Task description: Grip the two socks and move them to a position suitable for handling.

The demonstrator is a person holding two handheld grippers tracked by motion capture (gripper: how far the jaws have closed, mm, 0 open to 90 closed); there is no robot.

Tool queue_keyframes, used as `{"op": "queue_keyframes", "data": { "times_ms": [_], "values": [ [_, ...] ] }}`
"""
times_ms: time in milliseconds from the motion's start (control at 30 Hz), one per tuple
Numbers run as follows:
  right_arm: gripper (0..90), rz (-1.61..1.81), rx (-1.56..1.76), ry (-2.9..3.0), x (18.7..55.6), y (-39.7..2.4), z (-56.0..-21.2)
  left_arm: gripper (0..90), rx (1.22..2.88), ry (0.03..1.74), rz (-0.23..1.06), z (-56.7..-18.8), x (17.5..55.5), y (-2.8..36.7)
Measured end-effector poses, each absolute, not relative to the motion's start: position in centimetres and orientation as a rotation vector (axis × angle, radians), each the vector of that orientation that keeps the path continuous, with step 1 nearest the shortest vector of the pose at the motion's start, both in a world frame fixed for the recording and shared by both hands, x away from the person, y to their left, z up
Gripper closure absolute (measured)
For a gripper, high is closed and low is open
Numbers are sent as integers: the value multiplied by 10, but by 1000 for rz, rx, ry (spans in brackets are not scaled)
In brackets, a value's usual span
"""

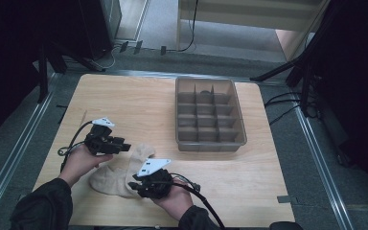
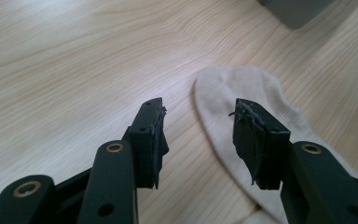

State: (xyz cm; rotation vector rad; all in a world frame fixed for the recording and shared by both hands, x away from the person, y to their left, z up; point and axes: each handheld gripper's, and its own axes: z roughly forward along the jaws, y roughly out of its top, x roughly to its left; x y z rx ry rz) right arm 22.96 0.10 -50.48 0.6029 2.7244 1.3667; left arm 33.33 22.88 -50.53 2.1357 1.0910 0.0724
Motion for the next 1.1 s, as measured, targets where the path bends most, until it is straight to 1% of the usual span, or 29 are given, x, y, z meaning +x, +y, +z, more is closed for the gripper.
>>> {"op": "queue_keyframes", "data": {
  "times_ms": [167,333,567,700,833,867,933,1000,1033,1100],
  "values": [
    [667,1350,677,2713,226,-4,-511,525,2171,1036,63,-515,344,209],
    [591,1324,706,2698,223,-1,-529,527,2216,1011,74,-525,350,199],
    [587,1292,720,2683,220,4,-545,539,2248,963,102,-532,353,192],
    [627,1282,680,2650,218,5,-550,569,2254,921,135,-534,351,192],
    [702,1267,639,2605,215,5,-553,660,2279,899,180,-534,347,191],
    [714,1262,634,2596,215,5,-553,699,2283,895,191,-534,346,191],
    [767,1254,635,2586,214,5,-553,775,2282,893,179,-534,345,192],
    [815,1258,648,2593,215,5,-553,830,2275,920,145,-534,347,193],
    [825,1257,670,2605,215,5,-552,849,2267,939,131,-534,347,194],
    [844,1244,696,2622,217,5,-549,861,2272,961,124,-533,348,195]
  ]
}}
